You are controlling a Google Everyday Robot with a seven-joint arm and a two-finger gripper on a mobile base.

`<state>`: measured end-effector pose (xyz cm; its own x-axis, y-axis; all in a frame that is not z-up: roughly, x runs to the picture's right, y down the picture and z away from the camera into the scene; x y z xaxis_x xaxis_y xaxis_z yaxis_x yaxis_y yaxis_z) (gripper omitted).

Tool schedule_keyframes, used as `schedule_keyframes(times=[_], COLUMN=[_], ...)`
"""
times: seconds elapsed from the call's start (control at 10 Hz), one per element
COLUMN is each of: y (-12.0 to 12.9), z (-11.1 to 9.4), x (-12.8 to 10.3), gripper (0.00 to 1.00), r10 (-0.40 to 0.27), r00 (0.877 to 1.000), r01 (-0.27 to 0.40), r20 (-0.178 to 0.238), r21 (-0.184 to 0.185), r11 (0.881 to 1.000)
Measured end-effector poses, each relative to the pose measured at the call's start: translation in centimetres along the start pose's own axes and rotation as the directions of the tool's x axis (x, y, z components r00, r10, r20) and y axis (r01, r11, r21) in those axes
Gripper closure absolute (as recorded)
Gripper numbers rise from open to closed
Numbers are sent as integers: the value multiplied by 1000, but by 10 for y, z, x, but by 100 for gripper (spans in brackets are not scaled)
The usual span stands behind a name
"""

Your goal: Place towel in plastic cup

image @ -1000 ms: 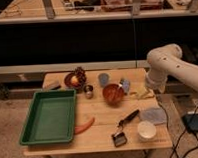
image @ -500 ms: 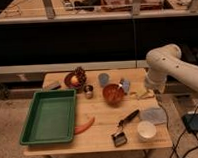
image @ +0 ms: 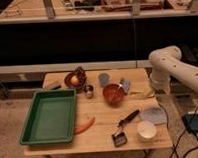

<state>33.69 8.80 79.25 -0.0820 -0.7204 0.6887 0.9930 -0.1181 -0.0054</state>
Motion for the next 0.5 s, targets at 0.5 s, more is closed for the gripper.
schedule_keyframes(times=[0.5], y=[25], z=[7], x=[-9], gripper=[22], r10=[63], r00=[998], r01=[-63], r20=[20], r21=[15], r11=[998])
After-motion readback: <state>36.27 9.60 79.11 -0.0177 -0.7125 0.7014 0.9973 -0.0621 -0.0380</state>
